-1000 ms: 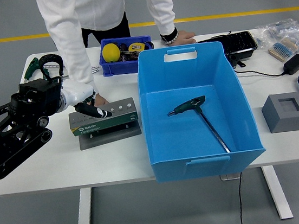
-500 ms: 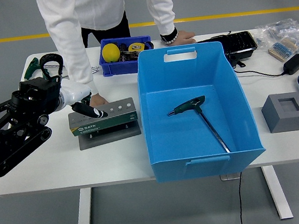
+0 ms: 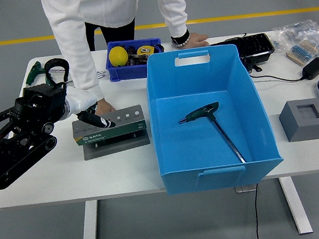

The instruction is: Lift tool from toolbox,place it in box,lift tool from toolbox,place it in box

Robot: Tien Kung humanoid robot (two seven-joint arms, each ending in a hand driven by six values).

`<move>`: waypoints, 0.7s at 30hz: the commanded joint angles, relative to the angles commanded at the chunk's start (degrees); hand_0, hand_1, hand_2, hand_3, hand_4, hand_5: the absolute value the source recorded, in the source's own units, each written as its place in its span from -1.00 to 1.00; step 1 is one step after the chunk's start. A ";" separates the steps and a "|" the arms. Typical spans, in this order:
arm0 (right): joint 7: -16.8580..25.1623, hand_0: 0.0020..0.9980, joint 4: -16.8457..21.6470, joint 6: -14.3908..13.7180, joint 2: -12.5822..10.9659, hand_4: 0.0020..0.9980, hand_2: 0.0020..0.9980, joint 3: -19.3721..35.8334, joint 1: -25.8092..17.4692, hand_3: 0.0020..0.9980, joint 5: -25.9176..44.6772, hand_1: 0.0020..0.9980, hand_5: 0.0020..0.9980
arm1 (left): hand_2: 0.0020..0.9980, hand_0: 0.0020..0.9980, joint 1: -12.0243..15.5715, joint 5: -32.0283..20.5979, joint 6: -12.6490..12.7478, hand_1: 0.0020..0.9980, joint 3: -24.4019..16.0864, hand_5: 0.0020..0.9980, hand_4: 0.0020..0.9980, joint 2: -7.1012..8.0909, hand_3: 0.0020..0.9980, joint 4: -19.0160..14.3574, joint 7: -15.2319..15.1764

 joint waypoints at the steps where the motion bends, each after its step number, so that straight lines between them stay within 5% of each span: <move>1: -0.01 0.45 -0.01 -0.01 0.01 0.59 0.50 0.01 0.00 0.12 0.00 0.39 0.43 | -0.11 0.85 0.05 0.21 -0.04 0.28 -0.14 1.00 0.85 0.00 -0.17 -0.04 -0.20; 2: 0.00 0.45 -0.01 -0.01 0.02 0.59 0.50 0.00 0.00 0.12 0.02 0.39 0.43 | -0.36 0.74 0.08 0.37 -0.08 -0.18 -0.25 1.00 0.88 0.00 -0.24 -0.08 -0.35; 7: 0.03 0.45 -0.01 -0.03 0.03 0.59 0.50 -0.04 0.05 0.12 0.12 0.39 0.43 | -0.36 0.74 0.07 0.70 -0.59 -0.18 -0.65 1.00 0.88 -0.10 -0.24 0.14 -0.56; 8: 0.02 0.45 -0.02 -0.04 0.04 0.59 0.50 -0.01 0.05 0.12 0.09 0.39 0.43 | -0.52 0.54 0.08 0.71 -0.63 -0.41 -0.66 1.00 0.88 -0.11 -0.31 0.26 -0.54; 13: 0.03 0.45 -0.02 -0.05 0.05 0.59 0.50 -0.01 0.04 0.12 0.11 0.39 0.43 | -0.52 0.54 0.27 1.19 -0.30 -0.41 -0.53 1.00 0.88 -0.16 -0.31 1.53 -1.16; 14: 0.03 0.45 -0.02 -0.06 0.07 0.59 0.50 0.00 0.03 0.12 0.11 0.39 0.43 | -0.61 -0.01 0.34 1.26 -0.15 -0.60 -0.47 1.00 0.87 -0.14 -0.44 1.80 -1.45; 19: 0.04 0.45 -0.05 -0.09 0.15 0.59 0.50 0.04 -0.12 0.12 0.16 0.39 0.43 | -0.61 -0.01 0.60 2.49 1.93 -0.60 -0.08 1.00 0.87 -0.06 -0.44 3.34 -3.36; 20: 0.03 0.45 -0.06 -0.09 0.17 0.58 0.50 0.06 -0.17 0.12 0.16 0.39 0.43 | -0.69 -0.23 0.66 3.02 2.66 -0.70 -0.04 0.68 0.88 -0.06 -0.57 3.74 -4.10; 21: 0.03 0.45 -0.06 -0.10 0.19 0.58 0.50 0.07 -0.21 0.12 0.15 0.39 0.43 | -0.69 -0.23 0.72 3.42 3.52 -0.70 0.05 0.68 0.88 -0.05 -0.57 4.07 -4.71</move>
